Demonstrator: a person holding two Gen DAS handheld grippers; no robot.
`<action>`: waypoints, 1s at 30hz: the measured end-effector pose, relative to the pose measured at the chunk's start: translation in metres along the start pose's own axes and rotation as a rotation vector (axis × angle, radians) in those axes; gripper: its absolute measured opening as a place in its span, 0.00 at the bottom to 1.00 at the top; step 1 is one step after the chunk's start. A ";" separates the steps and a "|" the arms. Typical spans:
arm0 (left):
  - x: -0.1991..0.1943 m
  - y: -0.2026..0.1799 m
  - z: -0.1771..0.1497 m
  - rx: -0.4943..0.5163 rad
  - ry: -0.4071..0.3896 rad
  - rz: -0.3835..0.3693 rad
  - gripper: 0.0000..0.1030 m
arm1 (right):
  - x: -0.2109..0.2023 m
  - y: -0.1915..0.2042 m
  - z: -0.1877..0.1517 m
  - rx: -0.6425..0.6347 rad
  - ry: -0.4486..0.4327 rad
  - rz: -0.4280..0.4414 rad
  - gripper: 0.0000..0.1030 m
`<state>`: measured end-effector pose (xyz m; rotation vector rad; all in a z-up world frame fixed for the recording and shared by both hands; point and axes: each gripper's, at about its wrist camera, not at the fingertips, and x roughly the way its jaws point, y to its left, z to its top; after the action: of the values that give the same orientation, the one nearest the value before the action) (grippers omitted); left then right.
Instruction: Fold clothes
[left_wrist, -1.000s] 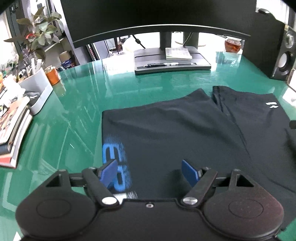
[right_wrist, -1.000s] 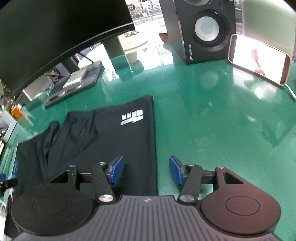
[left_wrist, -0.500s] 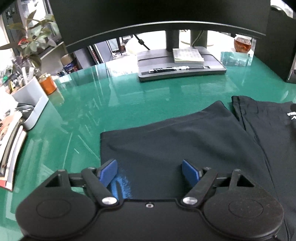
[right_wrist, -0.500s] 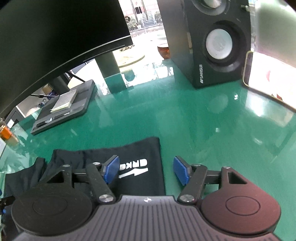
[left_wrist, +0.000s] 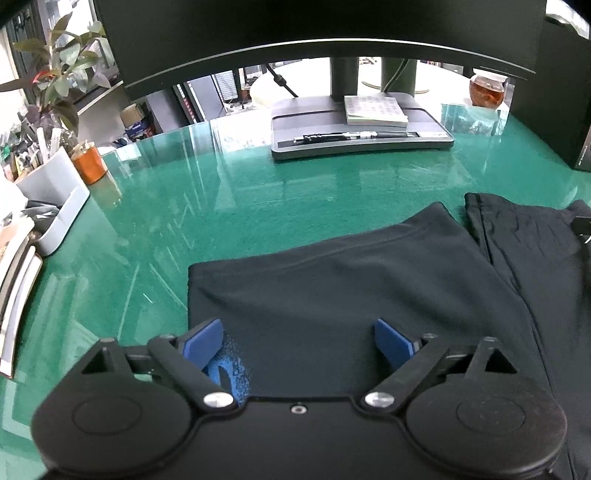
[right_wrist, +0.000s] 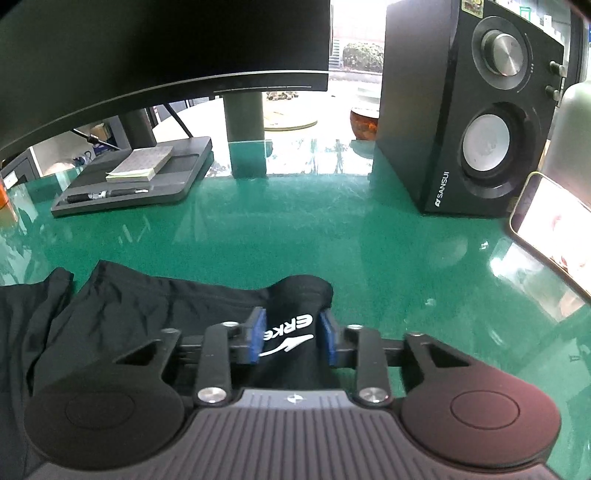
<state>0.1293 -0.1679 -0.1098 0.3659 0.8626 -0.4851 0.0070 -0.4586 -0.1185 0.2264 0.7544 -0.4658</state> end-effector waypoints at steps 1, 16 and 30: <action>0.001 -0.001 0.001 0.000 -0.001 -0.002 0.89 | -0.001 0.000 -0.001 -0.003 -0.002 -0.001 0.25; -0.016 0.002 -0.006 -0.010 -0.001 0.030 0.91 | -0.036 -0.042 -0.008 0.102 -0.028 -0.029 0.44; -0.063 -0.016 -0.049 0.015 0.027 -0.043 0.91 | -0.089 -0.030 -0.060 0.094 0.054 0.038 0.51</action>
<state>0.0543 -0.1411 -0.0912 0.3686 0.8953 -0.5276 -0.0996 -0.4342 -0.0996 0.3420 0.7802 -0.4611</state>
